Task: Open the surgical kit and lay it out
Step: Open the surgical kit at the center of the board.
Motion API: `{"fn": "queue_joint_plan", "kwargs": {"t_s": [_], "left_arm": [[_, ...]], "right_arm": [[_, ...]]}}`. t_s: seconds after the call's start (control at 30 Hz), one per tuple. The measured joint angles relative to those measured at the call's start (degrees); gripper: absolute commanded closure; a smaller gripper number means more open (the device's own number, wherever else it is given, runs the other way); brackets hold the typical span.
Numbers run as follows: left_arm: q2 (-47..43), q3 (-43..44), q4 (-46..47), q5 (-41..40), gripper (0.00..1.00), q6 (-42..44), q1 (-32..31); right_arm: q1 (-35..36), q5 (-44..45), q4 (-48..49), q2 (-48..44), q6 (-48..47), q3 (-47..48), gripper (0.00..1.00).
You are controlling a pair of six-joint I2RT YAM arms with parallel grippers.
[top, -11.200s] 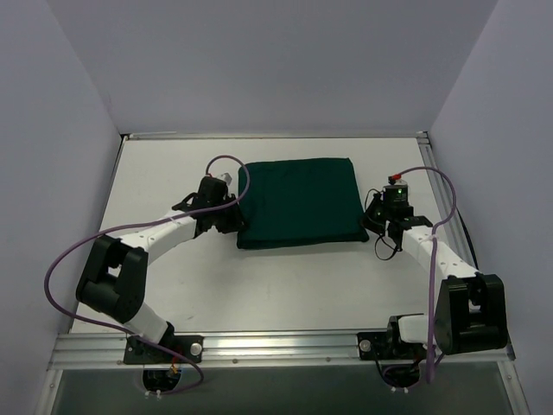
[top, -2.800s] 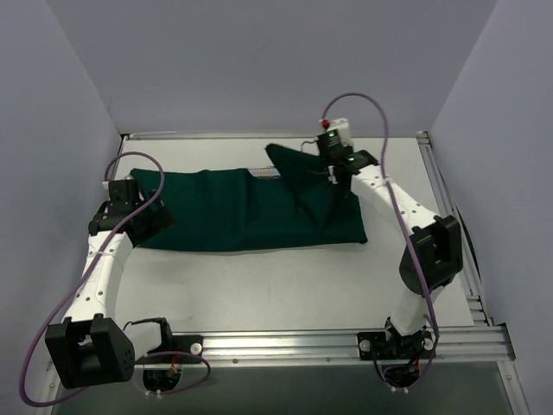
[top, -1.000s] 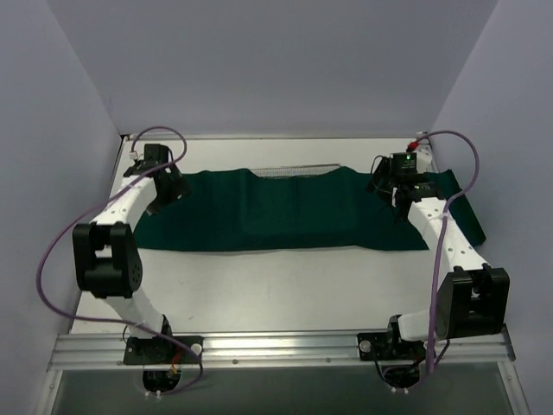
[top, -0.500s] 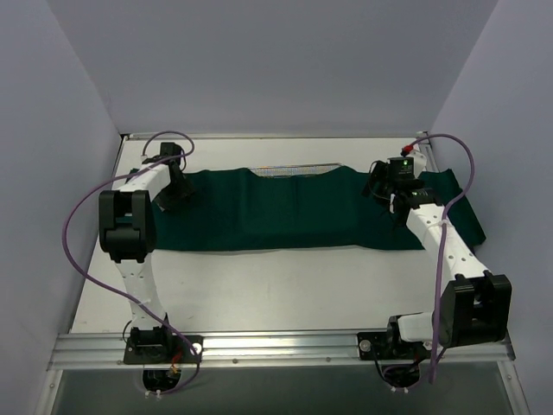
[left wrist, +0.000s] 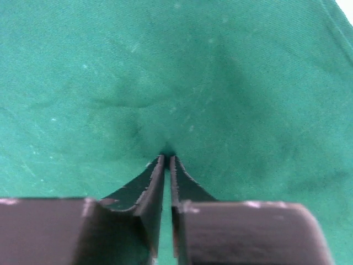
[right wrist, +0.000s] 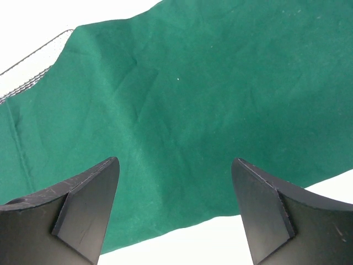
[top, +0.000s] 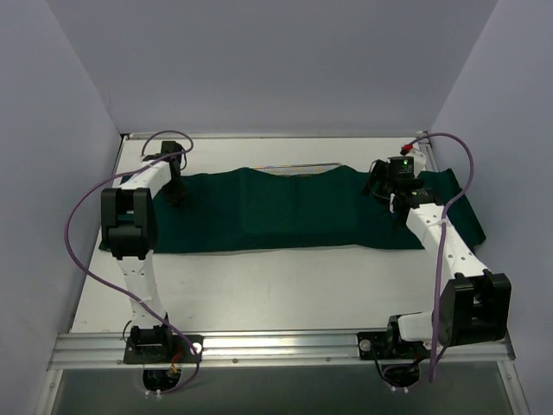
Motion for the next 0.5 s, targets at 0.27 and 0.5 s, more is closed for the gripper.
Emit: {"fn": "queue_joint_plan", "kwargs": {"t_s": [0.27,0.5], "left_arm": [[0.6,1.0,-2.0,-0.7,0.98,0.8,1.1],[0.7,1.4,-3.1,0.6,0.98,2.3,4.7]], "right_arm": [[0.0,0.1,1.2,1.7,-0.7,0.0,0.22],[0.0,1.7,1.2,5.1,-0.6,0.0,0.22]]}}
